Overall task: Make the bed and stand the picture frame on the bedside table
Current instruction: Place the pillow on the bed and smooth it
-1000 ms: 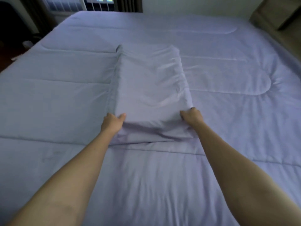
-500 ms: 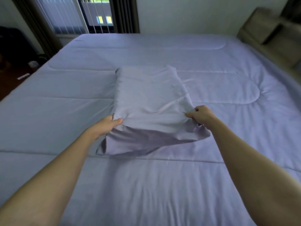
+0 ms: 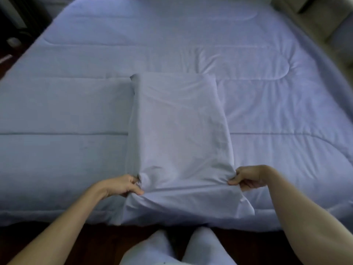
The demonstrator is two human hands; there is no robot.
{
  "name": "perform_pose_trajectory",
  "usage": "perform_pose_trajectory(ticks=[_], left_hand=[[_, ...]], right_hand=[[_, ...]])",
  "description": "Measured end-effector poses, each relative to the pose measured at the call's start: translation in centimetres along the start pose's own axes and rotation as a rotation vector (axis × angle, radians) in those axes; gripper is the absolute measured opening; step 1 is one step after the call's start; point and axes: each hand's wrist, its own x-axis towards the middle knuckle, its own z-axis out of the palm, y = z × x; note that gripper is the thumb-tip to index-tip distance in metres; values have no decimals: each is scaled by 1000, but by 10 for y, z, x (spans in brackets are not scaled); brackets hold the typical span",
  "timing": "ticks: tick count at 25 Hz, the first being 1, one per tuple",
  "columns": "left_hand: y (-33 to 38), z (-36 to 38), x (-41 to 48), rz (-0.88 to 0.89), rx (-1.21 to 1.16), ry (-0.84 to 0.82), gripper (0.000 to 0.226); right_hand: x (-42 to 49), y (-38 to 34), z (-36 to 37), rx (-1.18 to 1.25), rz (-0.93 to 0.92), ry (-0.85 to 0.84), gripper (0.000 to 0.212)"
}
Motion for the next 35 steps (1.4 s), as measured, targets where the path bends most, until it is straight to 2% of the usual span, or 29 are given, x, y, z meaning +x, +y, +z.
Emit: perform_pose_trajectory(ticks=[2, 4, 7, 8, 9, 10, 12, 14, 15, 16, 18, 19, 20, 21, 23, 25, 28, 29, 30, 32, 33, 35], left_hand=[[-22, 16, -7, -28, -26, -80, 16], [-32, 18, -1, -83, 120, -72, 31], [-25, 3, 11, -130, 499, 146, 37], [-19, -2, 14, -115, 544, 226, 57], [-10, -2, 17, -101, 557, 316, 86], [2, 1, 20, -76, 565, 420, 99], [35, 16, 33, 35, 660, 607, 84], [57, 25, 55, 162, 777, 725, 67], [59, 22, 67, 195, 834, 791, 63], [61, 16, 79, 198, 852, 851, 60], [61, -1, 93, 190, 817, 906, 55], [64, -11, 99, 192, 805, 914, 53], [68, -18, 103, 194, 810, 924, 53], [70, -25, 108, 192, 821, 931, 53], [70, -35, 115, 189, 844, 941, 53], [68, -41, 120, 181, 830, 936, 54], [86, -50, 128, 132, 793, 1045, 55], [95, -46, 129, 166, 823, 1099, 55], [104, -35, 128, 287, 894, 1111, 55], [106, 0, 130, 632, 1173, 894, 56], [101, 13, 129, 714, 1278, 758, 56], [106, -5, 136, 672, 1299, 679, 56]], right_hand=[[3, 17, 6, -66, 109, -12, 20], [2, 11, 4, -258, 170, 0, 21], [-7, -22, -4, -570, 177, 127, 19], [-11, -35, -8, -674, 154, 222, 24], [-13, -46, -11, -784, 100, 375, 28], [-15, -58, -9, -877, 18, 564, 31], [-9, -76, 14, -887, -217, 925, 32], [9, -79, 54, -877, -648, 1148, 34], [21, -73, 77, -987, -868, 1161, 38], [33, -62, 100, -1143, -985, 1043, 43], [55, -30, 143, -1490, -1041, 705, 55], [65, -14, 158, -1596, -1070, 596, 60], [69, -7, 165, -1673, -1078, 511, 64], [76, -9, 159, -1701, -1093, 500, 65], [87, -33, 126, -1640, -1049, 661, 64], [91, -71, 79, -1486, -926, 814, 62], [97, -131, 8, -1303, -734, 907, 63], [99, -148, -9, -1247, -693, 942, 61], [102, -162, -23, -1191, -646, 970, 59], [107, -186, -45, -1016, -549, 980, 57], [108, -192, -51, -888, -503, 981, 57], [105, -196, -49, -601, -457, 1031, 57]])
